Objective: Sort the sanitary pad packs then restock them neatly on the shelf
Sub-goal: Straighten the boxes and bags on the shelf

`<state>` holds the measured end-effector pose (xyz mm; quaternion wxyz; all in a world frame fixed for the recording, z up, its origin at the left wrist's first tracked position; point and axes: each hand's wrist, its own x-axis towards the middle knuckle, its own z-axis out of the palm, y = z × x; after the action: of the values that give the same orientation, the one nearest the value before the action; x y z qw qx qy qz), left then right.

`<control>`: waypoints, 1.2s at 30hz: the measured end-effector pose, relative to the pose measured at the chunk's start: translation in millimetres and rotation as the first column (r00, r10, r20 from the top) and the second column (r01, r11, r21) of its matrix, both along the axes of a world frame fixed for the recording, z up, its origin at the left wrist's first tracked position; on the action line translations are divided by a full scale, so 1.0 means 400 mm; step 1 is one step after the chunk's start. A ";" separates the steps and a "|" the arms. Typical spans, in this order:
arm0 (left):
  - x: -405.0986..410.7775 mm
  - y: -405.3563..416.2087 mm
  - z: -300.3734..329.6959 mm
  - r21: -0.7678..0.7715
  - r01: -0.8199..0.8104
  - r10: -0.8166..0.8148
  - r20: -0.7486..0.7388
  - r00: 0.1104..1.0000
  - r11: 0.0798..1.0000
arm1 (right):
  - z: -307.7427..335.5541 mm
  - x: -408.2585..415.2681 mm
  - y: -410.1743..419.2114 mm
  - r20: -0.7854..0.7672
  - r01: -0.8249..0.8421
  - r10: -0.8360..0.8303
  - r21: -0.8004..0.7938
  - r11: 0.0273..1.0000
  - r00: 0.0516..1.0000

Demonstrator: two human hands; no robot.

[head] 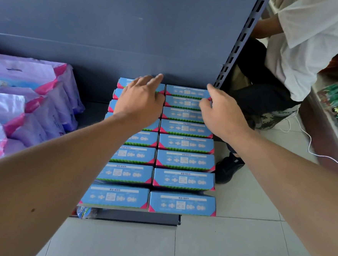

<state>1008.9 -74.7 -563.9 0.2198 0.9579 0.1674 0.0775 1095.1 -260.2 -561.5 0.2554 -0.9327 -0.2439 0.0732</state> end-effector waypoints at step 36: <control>-0.263 0.104 0.077 0.032 -0.125 0.116 0.206 0.972 0.992 | 0.087 -0.236 0.174 0.062 -0.204 0.233 -0.307 0.930 0.971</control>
<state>903.6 -33.1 -532.9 0.2093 0.9377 0.2002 0.1921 1000.6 -190.4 -526.6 0.0898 -0.9300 -0.3444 0.0916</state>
